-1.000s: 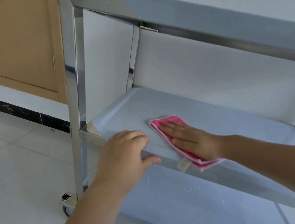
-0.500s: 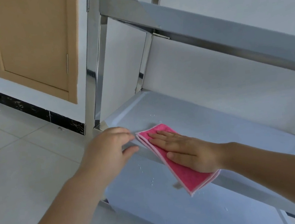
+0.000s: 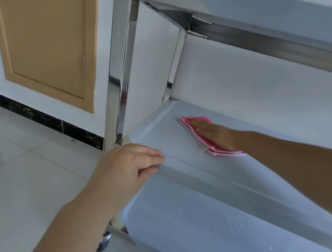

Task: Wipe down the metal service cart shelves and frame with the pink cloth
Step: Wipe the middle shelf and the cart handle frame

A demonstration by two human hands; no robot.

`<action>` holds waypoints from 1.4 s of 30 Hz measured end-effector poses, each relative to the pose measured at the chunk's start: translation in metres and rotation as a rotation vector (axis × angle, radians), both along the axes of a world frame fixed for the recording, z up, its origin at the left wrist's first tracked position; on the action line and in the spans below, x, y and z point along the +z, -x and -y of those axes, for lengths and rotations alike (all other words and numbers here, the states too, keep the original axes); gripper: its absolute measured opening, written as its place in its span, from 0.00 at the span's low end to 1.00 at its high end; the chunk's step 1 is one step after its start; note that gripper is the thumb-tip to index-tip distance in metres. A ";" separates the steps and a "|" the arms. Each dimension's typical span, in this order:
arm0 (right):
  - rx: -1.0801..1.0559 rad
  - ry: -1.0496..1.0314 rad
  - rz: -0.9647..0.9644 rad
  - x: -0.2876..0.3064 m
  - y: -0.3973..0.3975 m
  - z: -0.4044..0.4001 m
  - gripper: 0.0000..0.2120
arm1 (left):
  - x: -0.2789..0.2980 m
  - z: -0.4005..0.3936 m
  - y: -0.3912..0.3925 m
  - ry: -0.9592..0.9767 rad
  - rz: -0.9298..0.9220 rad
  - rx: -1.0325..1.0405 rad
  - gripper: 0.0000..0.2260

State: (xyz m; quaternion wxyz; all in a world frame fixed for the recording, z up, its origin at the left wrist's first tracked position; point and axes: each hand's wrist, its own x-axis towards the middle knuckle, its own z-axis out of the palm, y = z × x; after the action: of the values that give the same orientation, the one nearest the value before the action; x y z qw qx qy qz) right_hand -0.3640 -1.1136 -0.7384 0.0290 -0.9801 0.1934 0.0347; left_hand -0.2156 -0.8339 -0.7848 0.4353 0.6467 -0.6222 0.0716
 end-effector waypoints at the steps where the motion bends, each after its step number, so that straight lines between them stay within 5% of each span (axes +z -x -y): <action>1: -0.025 0.017 -0.002 0.000 -0.004 0.012 0.22 | 0.000 0.000 -0.001 0.015 -0.004 -0.004 0.12; 8: -0.303 -0.208 0.119 0.003 -0.035 0.055 0.22 | 0.000 0.004 -0.006 0.058 -0.023 -0.028 0.12; 13: -0.280 -0.410 0.255 0.002 -0.066 0.056 0.21 | -0.002 0.004 -0.007 0.063 -0.012 -0.025 0.13; 23: -0.294 -0.417 0.270 0.003 -0.121 0.062 0.22 | 0.001 0.004 -0.006 0.014 -0.060 -0.033 0.10; 31: -0.090 -0.446 0.265 0.000 -0.116 0.021 0.20 | 0.001 0.004 -0.003 -0.011 -0.083 -0.022 0.11; 39: 0.228 -0.110 0.063 0.004 -0.099 -0.058 0.21 | -0.003 0.002 0.006 -0.014 -0.090 0.018 0.10; 42: 0.351 -0.009 0.006 0.004 -0.090 -0.079 0.22 | 0.001 -0.005 0.013 -0.022 0.041 0.047 0.10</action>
State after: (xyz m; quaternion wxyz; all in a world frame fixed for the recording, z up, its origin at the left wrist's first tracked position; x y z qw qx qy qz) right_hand -0.2735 -1.0348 -0.7344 0.0275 -0.9988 0.0189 0.0371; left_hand -0.2290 -0.8289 -0.7841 0.4136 0.6642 -0.6164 0.0883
